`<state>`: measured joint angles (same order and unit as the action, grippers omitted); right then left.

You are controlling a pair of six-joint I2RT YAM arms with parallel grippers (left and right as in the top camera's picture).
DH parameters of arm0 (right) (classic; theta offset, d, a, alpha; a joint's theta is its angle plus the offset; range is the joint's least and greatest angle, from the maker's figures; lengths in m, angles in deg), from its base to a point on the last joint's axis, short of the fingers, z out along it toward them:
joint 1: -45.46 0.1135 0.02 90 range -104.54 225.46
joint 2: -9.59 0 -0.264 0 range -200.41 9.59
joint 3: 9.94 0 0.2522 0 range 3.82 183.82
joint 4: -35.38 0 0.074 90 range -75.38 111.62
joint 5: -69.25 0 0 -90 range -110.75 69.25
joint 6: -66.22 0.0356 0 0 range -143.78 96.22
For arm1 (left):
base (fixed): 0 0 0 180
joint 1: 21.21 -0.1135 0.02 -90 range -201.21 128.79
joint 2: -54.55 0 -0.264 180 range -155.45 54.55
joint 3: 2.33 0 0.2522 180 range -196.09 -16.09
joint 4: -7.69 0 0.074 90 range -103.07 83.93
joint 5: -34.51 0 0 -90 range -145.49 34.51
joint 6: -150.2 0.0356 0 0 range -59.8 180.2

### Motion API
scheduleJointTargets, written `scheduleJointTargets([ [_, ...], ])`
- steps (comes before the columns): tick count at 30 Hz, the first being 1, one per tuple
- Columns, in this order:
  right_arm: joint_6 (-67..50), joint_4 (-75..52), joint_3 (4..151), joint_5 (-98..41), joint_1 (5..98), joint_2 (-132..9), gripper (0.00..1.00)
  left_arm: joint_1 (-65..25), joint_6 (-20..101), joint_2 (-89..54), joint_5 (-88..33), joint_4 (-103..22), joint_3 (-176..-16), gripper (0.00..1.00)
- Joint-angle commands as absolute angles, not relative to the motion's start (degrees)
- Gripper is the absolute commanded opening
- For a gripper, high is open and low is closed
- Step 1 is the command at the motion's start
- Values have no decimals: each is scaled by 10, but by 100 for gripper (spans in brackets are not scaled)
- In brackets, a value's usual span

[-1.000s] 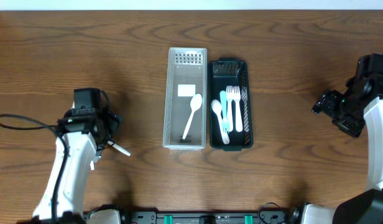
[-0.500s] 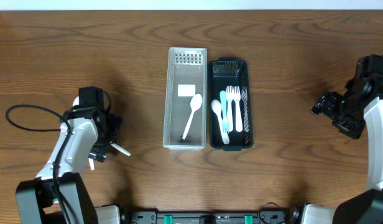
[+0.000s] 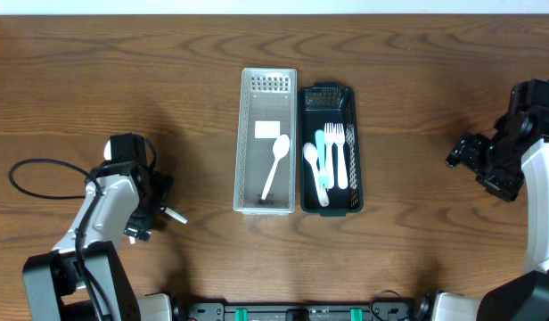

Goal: Pack container
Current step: 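Carry the spoon with the left gripper over the clear basket, then lower the spoon into the clear basket and open the left gripper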

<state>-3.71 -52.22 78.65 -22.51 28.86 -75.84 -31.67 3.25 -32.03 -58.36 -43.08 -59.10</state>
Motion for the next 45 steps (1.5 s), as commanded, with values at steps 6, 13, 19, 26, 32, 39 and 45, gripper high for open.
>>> scheduleJointTargets([
  [6,-46,-537,785,-227,286,-747,87,-320,51,-324,-585,-430,-585,98],
  [13,-46,-545,785,-227,286,-747,87,-320,51,-325,-587,-424,-585,100],
  [19,-46,-545,785,-227,286,-747,87,-320,51,-347,-598,-421,-585,100],
  [26,-46,-545,785,-227,286,-747,87,-320,51,-382,-598,-415,-585,100],
  [32,-46,-547,785,-227,286,-747,87,-320,51,-382,-598,-412,-585,90],
  [39,-46,-547,785,-227,286,-747,87,-320,51,-382,-598,-404,-586,49],
  [45,-46,-546,785,-227,286,-747,87,-320,51,-382,-598,-400,-586,20],
])
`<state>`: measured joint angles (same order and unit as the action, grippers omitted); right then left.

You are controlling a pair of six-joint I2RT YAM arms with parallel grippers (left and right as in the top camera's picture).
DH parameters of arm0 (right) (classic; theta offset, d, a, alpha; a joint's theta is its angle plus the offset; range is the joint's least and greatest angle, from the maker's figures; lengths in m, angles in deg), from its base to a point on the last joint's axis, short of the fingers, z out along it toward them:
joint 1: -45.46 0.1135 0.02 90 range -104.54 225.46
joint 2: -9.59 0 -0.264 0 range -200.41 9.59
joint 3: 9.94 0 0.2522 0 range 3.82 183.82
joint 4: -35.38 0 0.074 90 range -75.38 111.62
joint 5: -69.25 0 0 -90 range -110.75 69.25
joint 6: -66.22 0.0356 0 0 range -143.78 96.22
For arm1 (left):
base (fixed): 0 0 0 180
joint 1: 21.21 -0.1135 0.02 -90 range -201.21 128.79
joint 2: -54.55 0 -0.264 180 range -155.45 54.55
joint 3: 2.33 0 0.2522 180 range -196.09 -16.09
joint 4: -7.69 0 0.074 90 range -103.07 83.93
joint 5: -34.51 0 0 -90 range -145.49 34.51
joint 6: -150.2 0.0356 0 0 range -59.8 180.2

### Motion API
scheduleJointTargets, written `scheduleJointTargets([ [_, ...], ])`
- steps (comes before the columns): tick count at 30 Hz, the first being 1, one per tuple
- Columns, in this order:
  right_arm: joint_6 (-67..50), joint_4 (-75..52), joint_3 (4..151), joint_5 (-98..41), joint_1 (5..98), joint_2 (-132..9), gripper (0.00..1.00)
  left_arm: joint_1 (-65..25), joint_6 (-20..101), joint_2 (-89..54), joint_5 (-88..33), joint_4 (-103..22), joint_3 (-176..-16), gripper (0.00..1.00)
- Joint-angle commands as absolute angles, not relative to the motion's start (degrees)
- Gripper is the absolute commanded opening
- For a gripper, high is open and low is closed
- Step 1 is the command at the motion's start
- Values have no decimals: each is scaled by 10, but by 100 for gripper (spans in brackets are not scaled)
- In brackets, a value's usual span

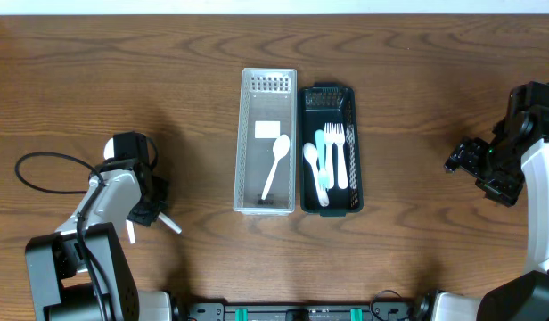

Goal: Pack container
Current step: 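Lower the spoon into the clear basket and open the left gripper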

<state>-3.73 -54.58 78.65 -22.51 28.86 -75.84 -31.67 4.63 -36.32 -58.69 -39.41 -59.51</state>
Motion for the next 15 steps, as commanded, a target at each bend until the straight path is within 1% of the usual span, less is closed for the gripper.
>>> scheduleJointTargets([
  [1,-46,-546,785,-227,286,-747,87,-320,51,-382,-598,-400,-586,19],
  [2,-46,-546,785,-227,286,-747,87,-320,51,-382,-598,-400,-587,19],
  [3,-46,-546,785,-227,286,-747,87,-320,51,-382,-598,-399,-588,15],
  [4,-46,-546,785,-227,286,-747,87,-320,51,-382,-598,-400,-588,14],
  [8,-46,-546,785,-227,286,-747,87,-320,81,-382,-598,-400,-599,6],
  [15,-46,-546,785,-227,286,-747,87,-299,193,-352,-598,-418,-645,6],
])
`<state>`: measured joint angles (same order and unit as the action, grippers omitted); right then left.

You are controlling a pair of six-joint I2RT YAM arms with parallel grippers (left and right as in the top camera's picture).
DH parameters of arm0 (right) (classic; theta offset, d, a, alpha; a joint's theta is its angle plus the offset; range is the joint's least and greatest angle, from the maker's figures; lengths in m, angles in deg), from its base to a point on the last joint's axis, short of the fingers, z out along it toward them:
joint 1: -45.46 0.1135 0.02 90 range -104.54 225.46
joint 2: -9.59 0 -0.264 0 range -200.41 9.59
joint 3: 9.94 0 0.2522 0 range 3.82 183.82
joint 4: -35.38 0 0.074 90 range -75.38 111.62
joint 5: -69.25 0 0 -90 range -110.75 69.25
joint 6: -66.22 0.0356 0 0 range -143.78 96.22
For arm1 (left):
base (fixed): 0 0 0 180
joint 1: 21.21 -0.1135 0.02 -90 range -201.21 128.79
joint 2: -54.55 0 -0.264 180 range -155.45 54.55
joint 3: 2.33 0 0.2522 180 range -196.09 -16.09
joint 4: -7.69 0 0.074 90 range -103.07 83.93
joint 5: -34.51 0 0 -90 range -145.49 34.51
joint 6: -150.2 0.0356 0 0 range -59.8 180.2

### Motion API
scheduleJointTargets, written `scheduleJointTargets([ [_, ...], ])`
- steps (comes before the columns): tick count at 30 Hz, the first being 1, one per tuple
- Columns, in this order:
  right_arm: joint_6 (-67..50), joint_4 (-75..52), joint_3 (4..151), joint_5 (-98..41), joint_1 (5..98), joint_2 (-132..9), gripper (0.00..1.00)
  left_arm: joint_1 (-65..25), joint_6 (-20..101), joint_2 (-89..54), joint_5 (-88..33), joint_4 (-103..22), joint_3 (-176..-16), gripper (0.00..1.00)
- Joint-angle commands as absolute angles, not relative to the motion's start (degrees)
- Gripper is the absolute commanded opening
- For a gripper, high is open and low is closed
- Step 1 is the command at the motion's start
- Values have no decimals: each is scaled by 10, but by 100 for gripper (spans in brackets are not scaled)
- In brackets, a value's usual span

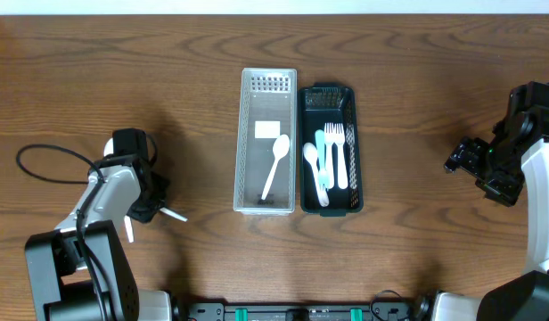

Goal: Pack container
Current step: 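Lower the spoon into the clear basket and open the left gripper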

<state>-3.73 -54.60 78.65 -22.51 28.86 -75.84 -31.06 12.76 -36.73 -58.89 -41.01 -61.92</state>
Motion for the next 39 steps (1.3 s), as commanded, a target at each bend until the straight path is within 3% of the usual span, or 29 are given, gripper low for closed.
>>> scheduleJointTargets([
  [1,-46,-546,785,-227,286,-747,87,-292,212,-342,-597,-423,-654,6],
  [10,-46,-544,785,-227,286,-747,87,-185,379,-224,-597,-498,-787,6],
  [18,-46,-538,785,-227,286,-747,87,-6,486,-204,-598,-527,-879,6],
  [26,-46,-538,785,-227,286,-747,87,110,466,-336,-598,-486,-879,6],
  [34,-46,-539,785,-227,286,-747,87,116,449,-458,-589,-456,-879,7],
  [35,-46,-540,785,-227,286,-747,87,116,449,-463,-589,-457,-879,11],
  [37,-46,-541,785,-227,286,-747,87,116,452,-465,-590,-458,-879,35],
  [39,-46,-541,785,-227,286,-747,87,116,459,-460,-591,-460,-881,49],
])
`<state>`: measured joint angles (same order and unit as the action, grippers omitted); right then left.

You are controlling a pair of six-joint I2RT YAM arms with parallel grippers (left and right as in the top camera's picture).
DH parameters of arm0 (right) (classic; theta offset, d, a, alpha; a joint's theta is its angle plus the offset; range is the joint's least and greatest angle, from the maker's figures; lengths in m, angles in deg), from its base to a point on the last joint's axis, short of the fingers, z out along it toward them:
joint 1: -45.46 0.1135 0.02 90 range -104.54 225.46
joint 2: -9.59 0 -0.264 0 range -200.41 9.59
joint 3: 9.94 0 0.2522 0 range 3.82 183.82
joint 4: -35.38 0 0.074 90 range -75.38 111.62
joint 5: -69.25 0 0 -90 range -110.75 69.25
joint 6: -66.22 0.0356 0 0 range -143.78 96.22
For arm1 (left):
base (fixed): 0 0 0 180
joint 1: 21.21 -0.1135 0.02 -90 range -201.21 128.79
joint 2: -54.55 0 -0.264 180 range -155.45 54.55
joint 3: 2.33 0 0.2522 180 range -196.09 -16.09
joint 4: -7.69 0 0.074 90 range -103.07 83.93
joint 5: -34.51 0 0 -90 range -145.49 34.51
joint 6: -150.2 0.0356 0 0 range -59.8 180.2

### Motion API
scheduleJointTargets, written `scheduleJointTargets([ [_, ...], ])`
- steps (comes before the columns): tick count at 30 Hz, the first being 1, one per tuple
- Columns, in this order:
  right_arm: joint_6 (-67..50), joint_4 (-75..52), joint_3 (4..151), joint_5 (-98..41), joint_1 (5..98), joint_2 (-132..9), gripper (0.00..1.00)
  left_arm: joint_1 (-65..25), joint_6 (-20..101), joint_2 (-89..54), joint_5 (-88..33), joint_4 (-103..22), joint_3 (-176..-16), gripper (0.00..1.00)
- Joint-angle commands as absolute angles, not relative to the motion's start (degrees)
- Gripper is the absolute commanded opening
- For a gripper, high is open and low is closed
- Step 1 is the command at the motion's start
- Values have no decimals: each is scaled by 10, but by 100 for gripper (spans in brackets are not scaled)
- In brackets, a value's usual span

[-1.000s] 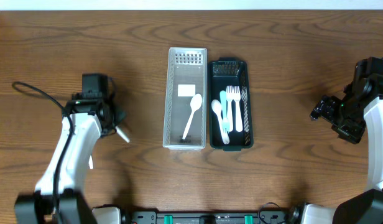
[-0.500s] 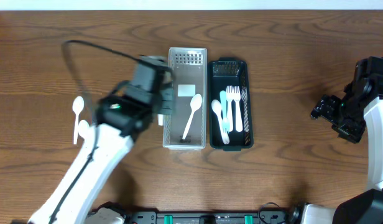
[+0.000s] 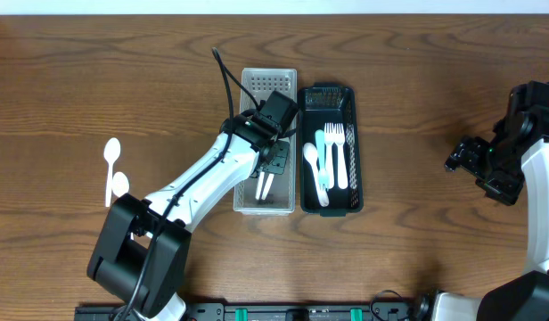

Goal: Pack container
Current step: 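Lower the spoon into the clear basket and open the left gripper, then move the left gripper back to a white spoon and grasp it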

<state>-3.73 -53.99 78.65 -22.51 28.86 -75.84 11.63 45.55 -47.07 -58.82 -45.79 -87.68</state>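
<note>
My left gripper (image 3: 273,166) reaches from the left down into the white container (image 3: 249,134), above its middle. White spoon handles (image 3: 264,185) show just below the gripper. The arm hides whether its fingers are holding one. To the right of that container is a dark tray (image 3: 355,143) holding white and teal spoons and forks. Two more white spoons (image 3: 110,162) lie on the table at the far left. My right gripper (image 3: 454,157) hovers at the right side, far from both containers, open and holding nothing.
A black cable (image 3: 226,78) loops up from the left arm over the table behind the white container. The left arm stretches diagonally from the front left to the containers. The right arm's base is at the right edge.
My left arm was at the far left, low over the table, and now reaches into the white container. Two white spoons now show where it was. The right arm has not moved.
At each earlier moment my left gripper was at the far left of the table, with white spoon ends showing on either side of it, shifting only slightly. Now it is over the white container, which has held one spoon throughout. The right arm stayed put.
</note>
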Motion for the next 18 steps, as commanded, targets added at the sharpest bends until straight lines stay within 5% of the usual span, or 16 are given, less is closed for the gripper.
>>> scheduleJointTargets([
  [1,-46,-542,785,-227,286,-747,87,116,468,-455,-591,-466,-886,54],
  [11,-57,-545,785,-224,286,-747,88,99,507,-335,-653,-679,-1037,82],
  [18,-63,-551,785,-222,286,-747,88,-72,420,-186,-699,-733,-1018,90],
])
